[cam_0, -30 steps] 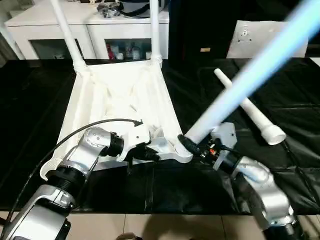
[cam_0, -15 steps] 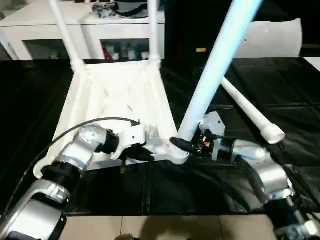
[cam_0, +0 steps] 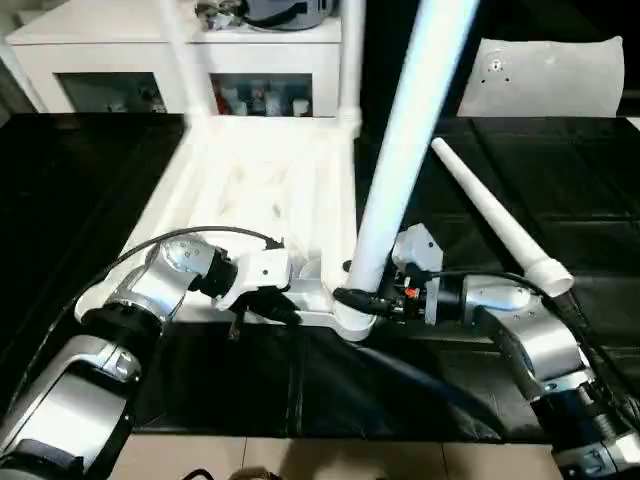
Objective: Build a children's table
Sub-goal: Insert table leg to table base
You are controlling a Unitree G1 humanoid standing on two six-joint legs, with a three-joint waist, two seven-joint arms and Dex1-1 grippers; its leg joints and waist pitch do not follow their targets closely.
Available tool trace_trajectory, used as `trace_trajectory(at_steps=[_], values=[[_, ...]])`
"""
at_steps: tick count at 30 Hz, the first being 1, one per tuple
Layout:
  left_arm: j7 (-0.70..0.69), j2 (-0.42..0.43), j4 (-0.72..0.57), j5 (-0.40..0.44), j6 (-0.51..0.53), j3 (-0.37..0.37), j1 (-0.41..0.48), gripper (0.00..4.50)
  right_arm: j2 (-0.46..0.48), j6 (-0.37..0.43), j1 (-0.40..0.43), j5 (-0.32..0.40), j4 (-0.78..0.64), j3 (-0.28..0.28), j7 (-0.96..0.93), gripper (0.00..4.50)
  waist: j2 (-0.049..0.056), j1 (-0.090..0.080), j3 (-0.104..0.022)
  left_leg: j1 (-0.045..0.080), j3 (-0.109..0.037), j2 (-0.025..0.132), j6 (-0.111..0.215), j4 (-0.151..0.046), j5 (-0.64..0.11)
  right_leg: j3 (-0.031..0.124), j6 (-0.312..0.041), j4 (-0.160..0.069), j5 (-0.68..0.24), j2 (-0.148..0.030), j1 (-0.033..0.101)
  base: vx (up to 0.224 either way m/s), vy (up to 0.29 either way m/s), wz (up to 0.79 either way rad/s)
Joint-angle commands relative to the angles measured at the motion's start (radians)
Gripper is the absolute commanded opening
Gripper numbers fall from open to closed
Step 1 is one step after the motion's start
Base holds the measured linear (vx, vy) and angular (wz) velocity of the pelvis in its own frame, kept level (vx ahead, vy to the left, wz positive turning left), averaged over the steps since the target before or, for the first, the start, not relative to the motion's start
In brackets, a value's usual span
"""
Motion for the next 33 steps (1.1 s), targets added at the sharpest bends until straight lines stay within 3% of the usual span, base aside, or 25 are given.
trace_trajectory(at_steps=[1,4,6,7,8,10,12,13,14,15,16,17,18,19,20,22,23,26,27,29,30,31,32,33], values=[[0.04,0.011,0.004,0.021,-0.01,0.014,-0.027,0.0,0.015,0.087,0.084,-0.039,0.069,0.144,0.037,1.88,0.0,-0.002,-0.03,0.005,-0.027,0.066,0.038,-0.077,-0.298,0.067,-0.134,-0.089,-0.419,-0.104,0.032,0.0,0.0,0.0],[0.038,0.01,0.007,0.017,-0.002,0.02,-0.023,0.0,0.038,0.079,0.078,-0.043,0.086,0.128,-0.001,1.88,-0.001,-0.004,-0.025,0.006,-0.027,0.064,0.032,-0.079,-0.317,0.066,-0.126,-0.094,-0.469,-0.105,0.03,0.0,0.0,0.0],[0.07,0.018,-0.048,-0.005,0.06,0.053,0.008,0.0,0.084,0.066,0.057,-0.066,0.118,0.092,-0.102,1.88,-0.005,-0.008,-0.024,0.012,-0.03,0.063,0.015,-0.082,-0.346,0.066,-0.103,-0.103,-0.567,-0.111,0.024,0.0,0.0,0.0],[0.081,0.018,-0.068,-0.018,0.086,0.067,0.02,0.0,0.098,0.067,0.052,-0.071,0.124,0.081,-0.13,1.88,0.001,-0.007,-0.022,0.013,-0.033,0.063,0.009,-0.082,-0.352,0.065,-0.1,-0.103,-0.582,-0.112,0.023,0.0,0.0,0.0],[0.099,0.017,-0.099,-0.031,0.123,0.084,0.035,0.0,0.115,0.07,0.047,-0.07,0.128,0.067,-0.157,1.88,-0.007,-0.015,-0.018,0.012,-0.035,0.059,0.006,-0.082,-0.377,0.06,-0.078,-0.112,-0.64,-0.109,0.022,0.0,0.0,0.0],[0.134,0.021,-0.185,-0.049,0.189,0.11,0.082,0.0,0.149,0.067,0.033,-0.075,0.148,0.04,-0.22,1.88,-0.001,-0.021,-0.016,0.018,-0.038,0.059,-0.002,-0.081,-0.403,0.061,-0.063,-0.118,-0.689,-0.114,0.015,0.0,0.0,0.0],[0.177,0.021,-0.325,-0.067,0.287,0.138,0.16,0.0,0.186,0.049,0.013,-0.096,0.185,0.015,-0.305,1.88,0.002,-0.039,-0.011,0.013,-0.049,0.064,-0.022,-0.087,-0.46,0.055,-0.062,-0.113,-0.713,-0.116,0.016,0.0,0.0,0.0],[0.215,0.013,-0.44,-0.077,0.377,0.158,0.222,0.0,0.215,0.044,-0.002,-0.105,0.214,-0.007,-0.37,1.88,-0.004,-0.053,-0.008,0.011,-0.054,0.06,-0.029,-0.088,-0.507,0.044,-0.038,-0.119,-0.753,-0.112,0.016,0.0,0.0,0.0],[0.233,0.006,-0.493,-0.078,0.422,0.166,0.249,0.0,0.229,0.045,-0.009,-0.107,0.226,-0.018,-0.399,1.88,-0.002,-0.06,-0.008,0.013,-0.058,0.063,-0.036,-0.091,-0.521,0.044,-0.041,-0.117,-0.751,-0.116,0.017,-0.042,0.024,-0.23],[0.262,-0.006,-0.598,-0.061,0.498,0.167,0.302,0.0,0.257,0.038,-0.023,-0.107,0.247,-0.04,-0.455,1.88,0.0,-0.081,0.0,0.008,-0.067,0.061,-0.037,-0.094,-0.58,0.025,-0.016,-0.126,-0.789,-0.11,0.019,-0.042,0.024,-0.23],[0.262,-0.006,-0.598,-0.061,0.498,0.167,0.302,0.0,0.257,0.038,-0.023,-0.107,0.247,-0.04,-0.455,1.88,0.0,-0.081,0.0,0.008,-0.067,0.061,-0.037,-0.094,-0.58,0.025,-0.016,-0.126,-0.789,-0.11,0.019,-0.028,0.035,-0.21],[0.301,-0.042,-0.689,-0.058,0.584,0.169,0.347,0.0,0.28,0.03,-0.035,-0.116,0.266,-0.052,-0.503,1.88,0.015,-0.096,-0.008,0.009,-0.073,0.066,-0.036,-0.097,-0.577,0.028,-0.049,-0.125,-0.669,-0.114,0.033,0.0,0.0,0.0],[0.32,-0.062,-0.718,-0.052,0.616,0.168,0.359,0.0,0.287,0.028,-0.041,-0.118,0.275,-0.054,-0.515,1.88,0.011,-0.099,-0.011,0.005,-0.074,0.069,-0.032,-0.1,-0.569,0.027,-0.061,-0.123,-0.62,-0.11,0.037,0.0,0.0,0.0],[0.342,-0.08,-0.75,-0.047,0.653,0.167,0.37,0.0,0.295,0.026,-0.047,-0.119,0.286,-0.056,-0.528,1.88,0.008,-0.096,-0.014,0.002,-0.07,0.069,-0.027,-0.101,-0.541,0.035,-0.09,-0.117,-0.532,-0.107,0.034,0.0,0.0,0.0],[0.38,-0.116,-0.786,-0.034,0.704,0.159,0.38,0.0,0.309,0.023,-0.063,-0.124,0.317,-0.065,-0.562,1.88,0.003,-0.092,-0.015,0.015,-0.056,0.068,-0.023,-0.094,-0.507,0.049,-0.13,-0.117,-0.487,-0.109,0.019,0.0,0.0,0.0],[0.402,-0.136,-0.809,-0.028,0.735,0.15,0.385,0.0,0.319,0.02,-0.075,-0.125,0.338,-0.073,-0.581,1.88,0.002,-0.087,-0.016,0.009,-0.049,0.063,-0.013,-0.09,-0.468,0.052,-0.149,-0.11,-0.467,-0.108,0.022,0.0,0.0,0.0],[0.438,-0.162,-0.845,-0.017,0.783,0.128,0.392,0.0,0.338,0.013,-0.096,-0.128,0.373,-0.081,-0.603,1.88,0.001,-0.08,-0.018,0.006,-0.047,0.06,-0.001,-0.089,-0.429,0.052,-0.138,-0.11,-0.481,-0.106,0.025,0.0,0.0,0.0],[0.484,-0.184,-0.852,-0.002,0.832,0.113,0.392,0.0,0.355,-0.004,-0.113,-0.129,0.391,-0.075,-0.601,1.88,-0.003,-0.078,-0.023,-0.002,-0.044,0.062,0.008,-0.088,-0.375,0.053,-0.149,-0.101,-0.417,-0.103,0.034,0.0,0.0,0.0],[0.49,-0.187,-0.847,0.0,0.835,0.114,0.391,0.0,0.356,-0.007,-0.114,-0.129,0.389,-0.074,-0.6,1.88,-0.004,-0.076,-0.023,0.001,-0.042,0.06,0.012,-0.085,-0.372,0.052,-0.147,-0.105,-0.426,-0.102,0.032,0.0,0.0,0.0],[0.506,-0.154,-0.808,0.057,0.794,0.096,0.379,0.0,0.359,-0.013,-0.109,-0.12,0.378,-0.081,-0.595,1.88,-0.003,-0.073,-0.028,0.003,-0.04,0.058,0.018,-0.082,-0.353,0.054,-0.146,-0.104,-0.422,-0.102,0.034,0.0,0.0,0.0],[0.526,-0.152,-0.778,0.063,0.769,0.11,0.374,0.0,0.357,-0.027,-0.102,-0.117,0.369,-0.084,-0.591,1.88,0.005,-0.071,-0.029,0.003,-0.042,0.059,0.019,-0.082,-0.352,0.053,-0.146,-0.103,-0.417,-0.102,0.034,0.0,0.0,0.0],[0.541,-0.152,-0.759,0.064,0.755,0.122,0.372,0.0,0.356,-0.037,-0.096,-0.116,0.364,-0.086,-0.588,1.88,0.002,-0.071,-0.031,0.005,-0.04,0.059,0.02,-0.081,-0.349,0.052,-0.142,-0.104,-0.408,-0.1,0.034,0.0,0.0,0.0],[0.523,-0.124,-0.736,0.067,0.712,0.115,0.368,0.0,0.357,-0.064,-0.087,-0.095,0.344,-0.106,-0.58,1.88,0.0,-0.07,-0.031,0.004,-0.038,0.058,0.021,-0.081,-0.346,0.052,-0.142,-0.105,-0.406,-0.099,0.034,0.0,0.0,0.0],[0.501,-0.093,-0.714,0.068,0.66,0.108,0.365,0.0,0.359,-0.094,-0.079,-0.069,0.318,-0.134,-0.579,1.88,0.005,-0.064,-0.037,0.009,-0.038,0.057,0.024,-0.078,-0.356,0.053,-0.13,-0.109,-0.421,-0.1,0.032,0.0,0.0,0.0]])
